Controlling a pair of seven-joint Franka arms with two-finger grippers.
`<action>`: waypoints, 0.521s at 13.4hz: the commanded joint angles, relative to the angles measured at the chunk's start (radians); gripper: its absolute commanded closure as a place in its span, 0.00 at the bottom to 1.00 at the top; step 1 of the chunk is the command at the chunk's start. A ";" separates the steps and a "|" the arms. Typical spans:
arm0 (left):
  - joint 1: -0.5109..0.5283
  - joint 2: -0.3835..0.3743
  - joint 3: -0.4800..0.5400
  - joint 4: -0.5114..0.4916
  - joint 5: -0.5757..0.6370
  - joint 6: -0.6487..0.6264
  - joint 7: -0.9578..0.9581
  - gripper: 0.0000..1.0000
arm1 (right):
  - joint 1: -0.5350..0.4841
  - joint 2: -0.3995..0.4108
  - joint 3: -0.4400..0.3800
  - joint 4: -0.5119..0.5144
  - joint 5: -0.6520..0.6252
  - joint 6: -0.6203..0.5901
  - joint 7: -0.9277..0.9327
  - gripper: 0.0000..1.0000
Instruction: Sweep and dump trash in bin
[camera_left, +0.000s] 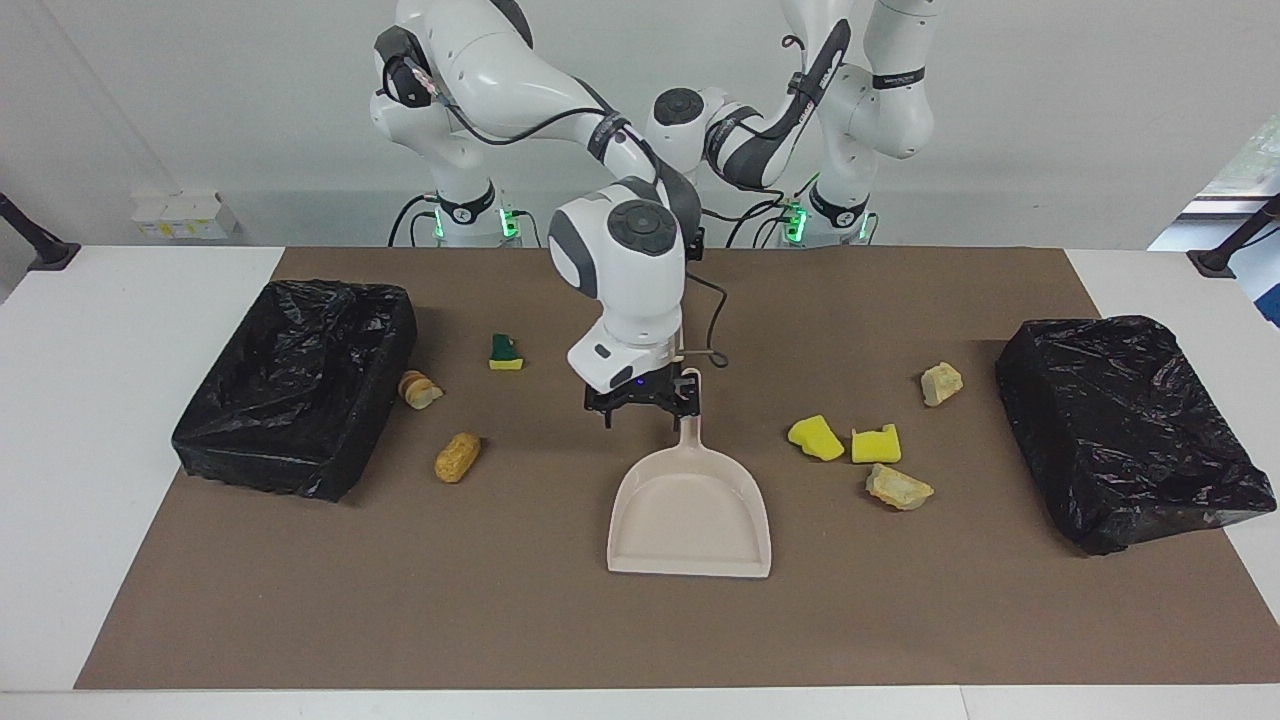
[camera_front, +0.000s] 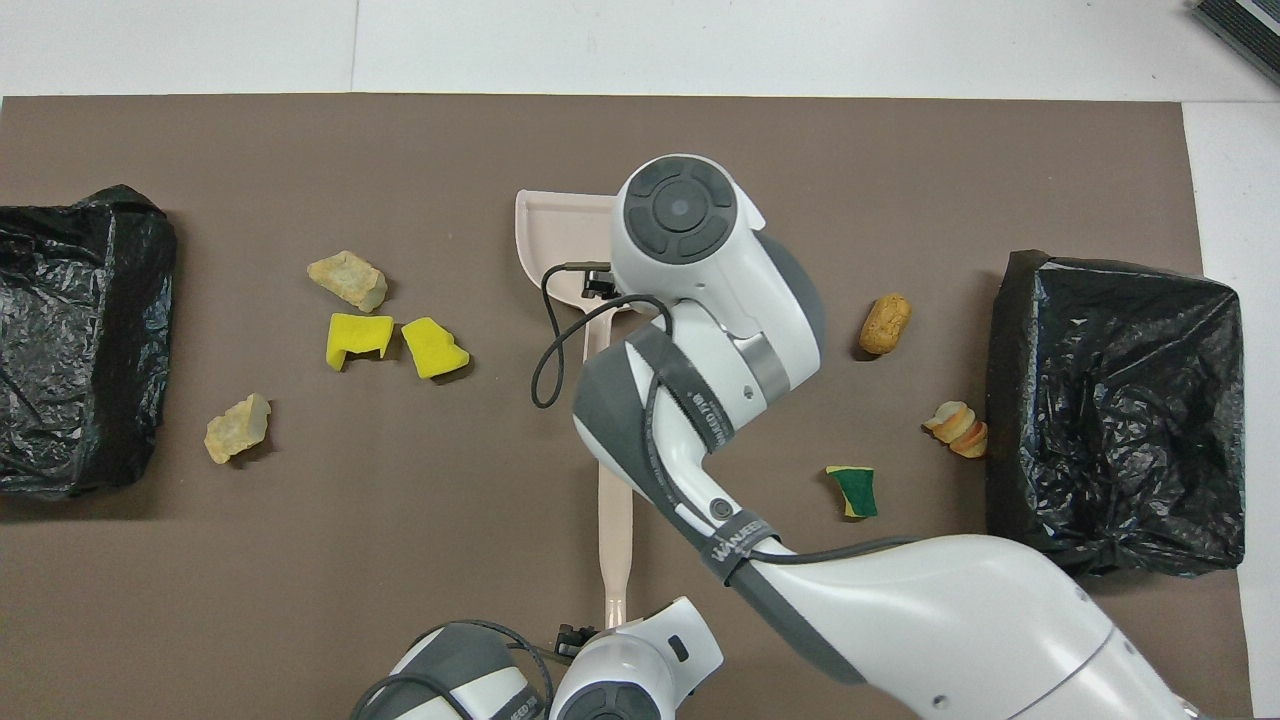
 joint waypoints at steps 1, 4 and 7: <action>-0.016 -0.031 0.023 -0.036 -0.002 0.025 -0.015 0.22 | 0.025 0.030 0.005 0.030 -0.022 0.016 0.023 0.00; -0.007 -0.023 0.025 -0.033 0.007 0.025 -0.013 0.70 | 0.028 0.029 0.035 -0.004 -0.004 0.064 0.011 0.05; 0.021 -0.023 0.028 -0.032 0.010 0.003 -0.012 1.00 | 0.040 0.017 0.043 -0.094 0.002 0.153 0.012 0.16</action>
